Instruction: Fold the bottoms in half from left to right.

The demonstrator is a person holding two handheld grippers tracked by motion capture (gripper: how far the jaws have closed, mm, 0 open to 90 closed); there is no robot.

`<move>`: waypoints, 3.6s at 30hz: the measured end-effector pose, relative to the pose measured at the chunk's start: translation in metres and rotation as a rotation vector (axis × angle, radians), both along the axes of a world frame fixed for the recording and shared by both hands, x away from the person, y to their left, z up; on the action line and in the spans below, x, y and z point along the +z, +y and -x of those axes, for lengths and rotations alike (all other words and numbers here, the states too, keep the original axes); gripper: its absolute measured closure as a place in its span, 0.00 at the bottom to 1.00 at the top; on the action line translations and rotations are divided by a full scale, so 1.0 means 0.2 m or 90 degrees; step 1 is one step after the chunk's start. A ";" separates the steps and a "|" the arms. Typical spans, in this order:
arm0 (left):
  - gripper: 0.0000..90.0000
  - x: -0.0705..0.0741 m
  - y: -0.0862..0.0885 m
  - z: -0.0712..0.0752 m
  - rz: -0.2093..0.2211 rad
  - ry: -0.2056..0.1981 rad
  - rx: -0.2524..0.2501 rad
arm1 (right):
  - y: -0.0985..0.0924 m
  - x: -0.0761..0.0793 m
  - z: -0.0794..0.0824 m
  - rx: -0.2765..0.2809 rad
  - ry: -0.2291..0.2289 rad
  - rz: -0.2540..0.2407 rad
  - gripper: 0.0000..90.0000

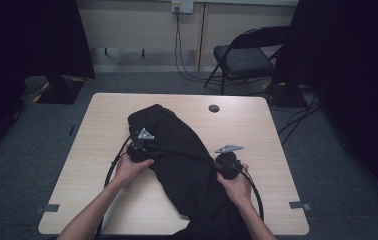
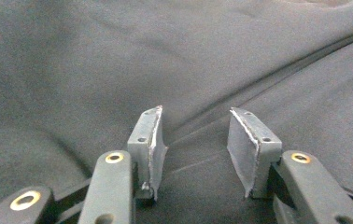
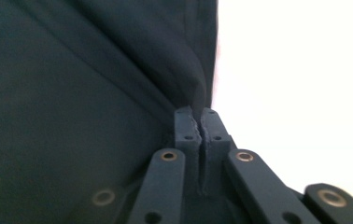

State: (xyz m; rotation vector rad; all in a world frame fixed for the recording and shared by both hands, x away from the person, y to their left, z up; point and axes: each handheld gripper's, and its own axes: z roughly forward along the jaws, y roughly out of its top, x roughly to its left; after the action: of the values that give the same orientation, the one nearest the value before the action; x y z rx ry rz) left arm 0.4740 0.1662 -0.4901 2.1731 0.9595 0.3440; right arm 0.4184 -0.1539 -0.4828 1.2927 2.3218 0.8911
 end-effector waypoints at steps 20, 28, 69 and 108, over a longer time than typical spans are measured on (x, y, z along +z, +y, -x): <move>0.61 0.07 0.09 0.03 0.011 -0.011 0.029 | -0.04 0.00 0.38 0.113 0.016 0.013 0.71; 0.59 0.12 0.01 0.08 0.031 -0.015 -0.010 | 0.09 -0.01 0.12 0.107 -0.006 0.006 0.72; 0.55 0.02 -0.15 0.11 0.016 0.028 -0.094 | -0.01 0.04 0.63 0.162 0.061 -0.013 0.65; 0.38 -0.01 -0.06 0.02 0.082 0.068 -0.008 | 0.09 -0.03 -0.38 0.002 0.011 -0.046 0.37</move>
State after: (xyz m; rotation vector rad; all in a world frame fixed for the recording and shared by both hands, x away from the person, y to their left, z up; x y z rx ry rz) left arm 0.4698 0.1539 -0.4914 2.0952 0.9977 0.1572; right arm 0.4952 -0.1367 -0.4892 1.3320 2.3246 0.9767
